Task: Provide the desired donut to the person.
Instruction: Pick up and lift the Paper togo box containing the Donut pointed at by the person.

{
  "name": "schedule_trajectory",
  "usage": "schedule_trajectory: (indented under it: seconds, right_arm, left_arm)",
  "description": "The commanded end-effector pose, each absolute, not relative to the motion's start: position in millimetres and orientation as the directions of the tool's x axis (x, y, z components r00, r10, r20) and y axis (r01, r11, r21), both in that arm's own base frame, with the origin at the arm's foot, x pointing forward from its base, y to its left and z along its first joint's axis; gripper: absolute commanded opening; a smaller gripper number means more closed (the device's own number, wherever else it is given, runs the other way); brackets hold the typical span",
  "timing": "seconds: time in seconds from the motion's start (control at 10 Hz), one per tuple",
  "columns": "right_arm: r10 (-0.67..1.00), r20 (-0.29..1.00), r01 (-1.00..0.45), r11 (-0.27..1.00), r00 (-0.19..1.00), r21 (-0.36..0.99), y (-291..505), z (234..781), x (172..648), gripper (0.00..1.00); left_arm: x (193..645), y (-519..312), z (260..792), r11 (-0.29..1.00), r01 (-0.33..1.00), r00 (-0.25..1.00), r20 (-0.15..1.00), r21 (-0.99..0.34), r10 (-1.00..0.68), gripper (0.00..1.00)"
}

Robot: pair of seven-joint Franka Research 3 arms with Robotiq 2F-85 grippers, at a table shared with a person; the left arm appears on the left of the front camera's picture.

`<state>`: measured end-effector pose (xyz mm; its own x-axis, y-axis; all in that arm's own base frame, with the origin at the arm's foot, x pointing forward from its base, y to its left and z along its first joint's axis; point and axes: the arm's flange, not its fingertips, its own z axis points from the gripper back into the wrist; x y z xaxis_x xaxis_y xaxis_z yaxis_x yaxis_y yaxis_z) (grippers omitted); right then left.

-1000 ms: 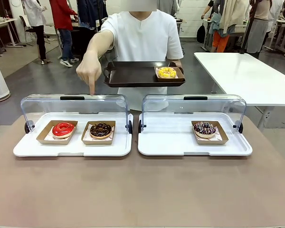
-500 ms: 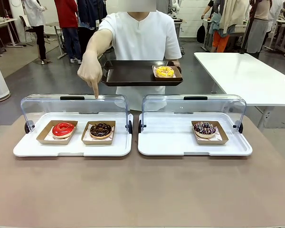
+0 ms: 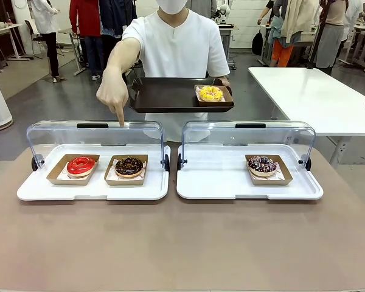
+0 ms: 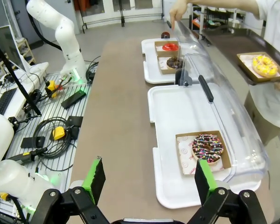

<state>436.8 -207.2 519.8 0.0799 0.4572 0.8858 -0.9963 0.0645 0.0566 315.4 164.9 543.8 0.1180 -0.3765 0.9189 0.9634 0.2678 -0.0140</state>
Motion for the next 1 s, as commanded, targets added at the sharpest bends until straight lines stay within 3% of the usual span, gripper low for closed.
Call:
schedule_trajectory:
  seconds: [0.0,0.2,0.4,0.6,0.9]
  right_arm:
    - [0.455,0.887,-0.996,0.064,0.081,0.058,-207.2,518.9,437.1,1.0]
    - [0.455,0.887,-0.996,0.064,0.081,0.058,-207.2,518.9,437.1,1.0]
    - [0.455,0.887,-0.996,0.064,0.081,0.058,-207.2,518.9,437.1,1.0]
    - [0.455,0.887,-0.996,0.064,0.081,0.058,-207.2,518.9,437.1,1.0]
    - [0.455,0.887,-0.996,0.064,0.081,0.058,-207.2,518.9,437.1,1.0]
  left_arm:
    - [323.7,125.6,570.4,0.22,0.973,0.062,0.851,0.064,-0.522,1.0]
    - [331.2,74.1,592.5,0.117,0.986,-0.007,0.742,0.115,-0.67,1.0]
    - [344.1,24.3,600.5,0.03,0.99,-0.052,0.564,0.136,-0.824,1.0]
    - [357.1,-18.2,588.7,-0.035,0.997,-0.062,0.411,0.073,-0.91,1.0]
    - [381.9,-73.6,549.8,-0.052,0.996,-0.072,0.28,0.079,-0.957,1.0]
